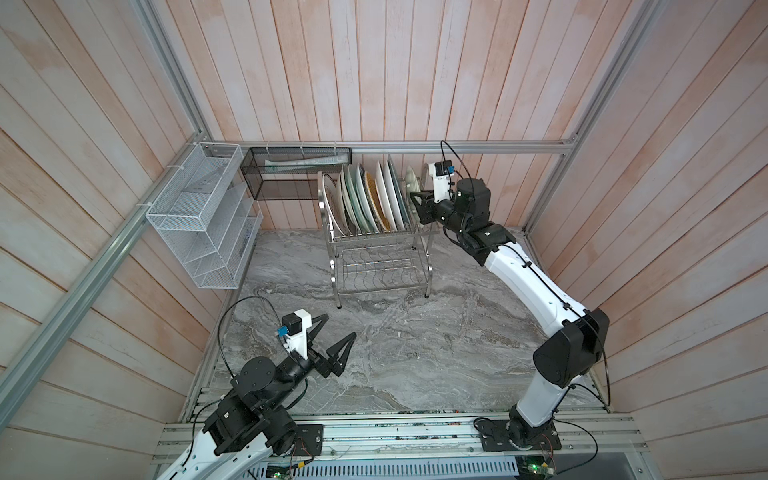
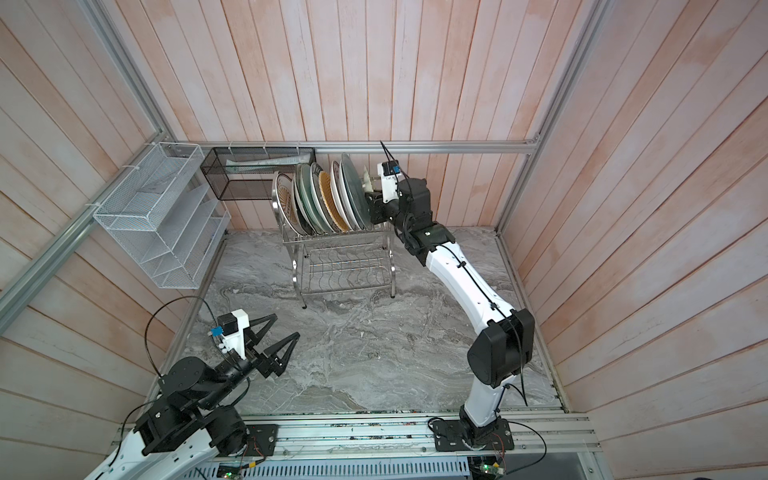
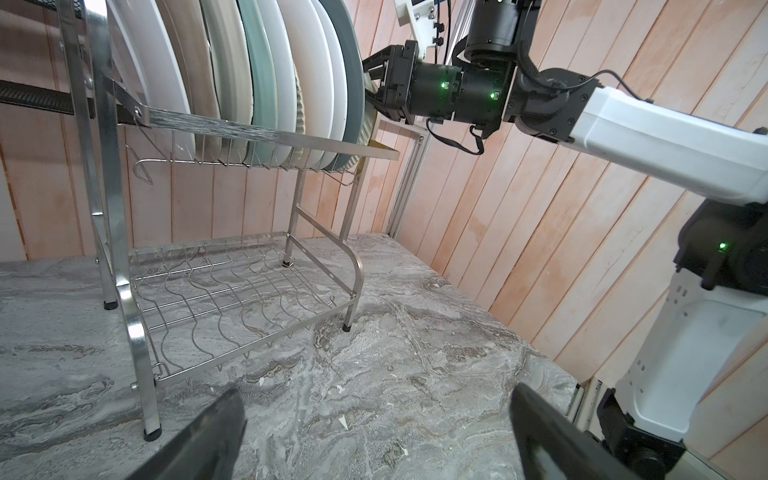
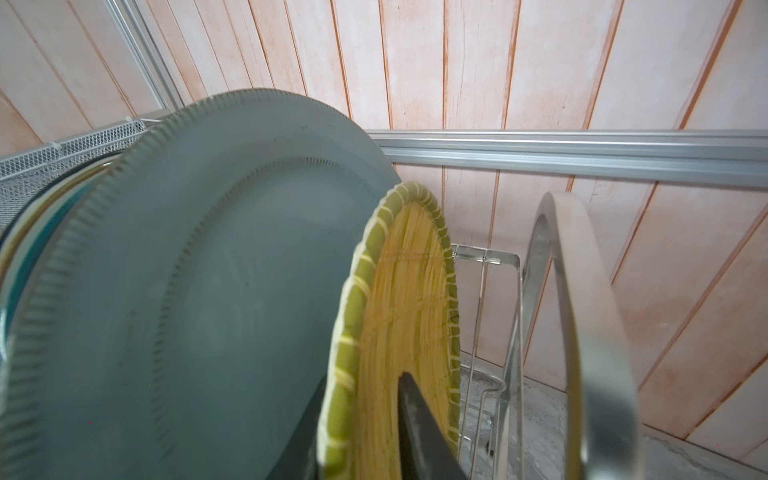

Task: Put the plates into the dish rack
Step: 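Lower the yellow mat with the right gripper into the farthest upper slot, then open the right gripper and pull it back from the rack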

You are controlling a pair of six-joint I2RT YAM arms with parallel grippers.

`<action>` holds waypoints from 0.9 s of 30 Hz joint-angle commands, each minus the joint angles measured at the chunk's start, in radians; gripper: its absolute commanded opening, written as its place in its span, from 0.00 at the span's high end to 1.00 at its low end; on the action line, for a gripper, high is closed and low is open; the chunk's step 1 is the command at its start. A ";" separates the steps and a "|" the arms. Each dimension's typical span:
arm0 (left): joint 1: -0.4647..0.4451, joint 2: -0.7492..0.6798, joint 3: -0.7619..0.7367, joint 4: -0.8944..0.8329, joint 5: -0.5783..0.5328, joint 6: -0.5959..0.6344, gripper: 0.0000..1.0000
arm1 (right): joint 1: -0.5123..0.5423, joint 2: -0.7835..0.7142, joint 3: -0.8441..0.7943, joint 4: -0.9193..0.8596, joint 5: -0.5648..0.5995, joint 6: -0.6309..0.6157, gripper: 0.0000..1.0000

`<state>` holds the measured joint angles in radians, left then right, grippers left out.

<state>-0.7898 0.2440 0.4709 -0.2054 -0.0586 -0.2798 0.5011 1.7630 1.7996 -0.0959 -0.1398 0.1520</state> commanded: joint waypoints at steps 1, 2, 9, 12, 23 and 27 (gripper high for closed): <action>0.004 -0.013 0.008 -0.012 0.006 0.013 0.00 | 0.010 -0.021 0.038 -0.027 -0.003 -0.011 0.69; 0.004 -0.013 0.008 -0.011 0.006 0.013 0.00 | 0.013 -0.023 0.040 -0.029 -0.002 -0.014 0.69; 0.004 -0.018 0.009 -0.019 0.006 0.012 0.00 | 0.017 -0.044 0.044 -0.024 -0.020 -0.008 0.61; 0.005 -0.019 0.009 -0.018 0.005 0.013 0.00 | 0.017 -0.061 0.034 -0.007 -0.060 0.010 0.53; 0.004 -0.022 0.011 -0.022 0.006 0.012 0.00 | 0.028 -0.121 0.059 -0.013 -0.075 0.018 0.49; 0.005 -0.029 0.011 -0.021 0.006 0.010 0.00 | 0.031 -0.211 0.014 0.009 -0.084 -0.001 0.47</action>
<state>-0.7898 0.2340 0.4709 -0.2226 -0.0586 -0.2802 0.5243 1.6390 1.8244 -0.1131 -0.2058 0.1627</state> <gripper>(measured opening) 0.999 0.523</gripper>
